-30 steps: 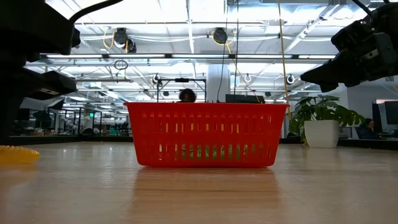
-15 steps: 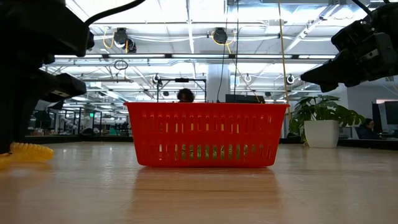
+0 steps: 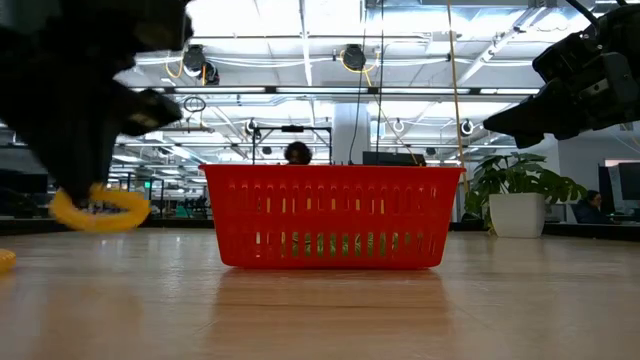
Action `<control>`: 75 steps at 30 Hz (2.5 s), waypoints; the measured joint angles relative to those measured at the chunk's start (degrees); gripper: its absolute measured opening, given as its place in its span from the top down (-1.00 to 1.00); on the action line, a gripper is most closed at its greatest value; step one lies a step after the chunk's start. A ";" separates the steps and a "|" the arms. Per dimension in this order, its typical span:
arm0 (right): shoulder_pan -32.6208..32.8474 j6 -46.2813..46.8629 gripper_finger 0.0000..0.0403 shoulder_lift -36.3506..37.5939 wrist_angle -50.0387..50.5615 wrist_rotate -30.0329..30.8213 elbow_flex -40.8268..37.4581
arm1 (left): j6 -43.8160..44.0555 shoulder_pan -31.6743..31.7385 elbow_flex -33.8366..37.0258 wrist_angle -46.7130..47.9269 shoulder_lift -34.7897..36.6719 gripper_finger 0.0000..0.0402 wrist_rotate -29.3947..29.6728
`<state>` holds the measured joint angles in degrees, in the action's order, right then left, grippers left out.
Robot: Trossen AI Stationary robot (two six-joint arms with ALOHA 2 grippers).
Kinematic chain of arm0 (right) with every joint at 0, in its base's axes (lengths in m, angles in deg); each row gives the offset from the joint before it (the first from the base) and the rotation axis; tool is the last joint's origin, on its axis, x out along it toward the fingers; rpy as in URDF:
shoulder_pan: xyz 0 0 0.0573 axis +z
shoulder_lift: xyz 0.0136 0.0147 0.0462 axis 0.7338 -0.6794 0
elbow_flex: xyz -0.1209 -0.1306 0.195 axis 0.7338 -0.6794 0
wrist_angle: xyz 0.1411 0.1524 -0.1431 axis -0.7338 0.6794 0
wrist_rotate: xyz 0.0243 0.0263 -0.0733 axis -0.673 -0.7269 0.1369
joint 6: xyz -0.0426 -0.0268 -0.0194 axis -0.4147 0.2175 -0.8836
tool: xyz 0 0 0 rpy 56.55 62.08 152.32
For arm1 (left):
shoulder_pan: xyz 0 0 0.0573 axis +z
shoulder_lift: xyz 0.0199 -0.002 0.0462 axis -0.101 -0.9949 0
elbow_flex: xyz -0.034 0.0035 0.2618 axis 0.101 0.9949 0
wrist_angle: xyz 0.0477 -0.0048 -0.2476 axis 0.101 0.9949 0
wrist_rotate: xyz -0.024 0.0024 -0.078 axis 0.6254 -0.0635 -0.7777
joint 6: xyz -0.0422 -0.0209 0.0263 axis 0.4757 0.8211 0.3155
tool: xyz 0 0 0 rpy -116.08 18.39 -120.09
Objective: Sort spring keychains into baskets
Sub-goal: Put the yellow spring keychain into the green basket
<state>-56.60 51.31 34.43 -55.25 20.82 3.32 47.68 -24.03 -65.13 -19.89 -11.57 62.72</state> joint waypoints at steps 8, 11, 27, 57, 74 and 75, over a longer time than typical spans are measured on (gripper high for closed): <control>0.01 0.01 0.81 0.00 -0.01 0.00 0.00 | -9.24 1.73 -9.75 9.03 0.02 0.96 2.00; 0.01 -0.01 0.81 -0.02 -0.01 -0.01 0.00 | -12.53 2.36 -13.69 12.30 0.06 0.94 4.77; 0.01 -0.01 0.81 0.00 0.00 -0.01 0.00 | -19.25 15.75 -20.76 14.42 0.11 0.88 8.25; 0.01 -0.01 0.81 -0.01 0.00 -0.01 0.00 | -36.63 37.83 -20.76 -3.25 0.11 0.88 -5.79; 0.01 0.00 0.81 0.00 0.01 -0.01 0.00 | -36.61 37.79 -20.76 -3.18 0.09 0.87 -5.79; 0.00 -0.01 0.81 0.00 -0.01 -0.01 0.00 | -36.61 37.79 -20.76 -3.18 0.09 0.87 -5.77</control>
<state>-56.60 51.30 34.43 -55.26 20.82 3.32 11.08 13.76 -85.89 -23.07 -11.48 56.95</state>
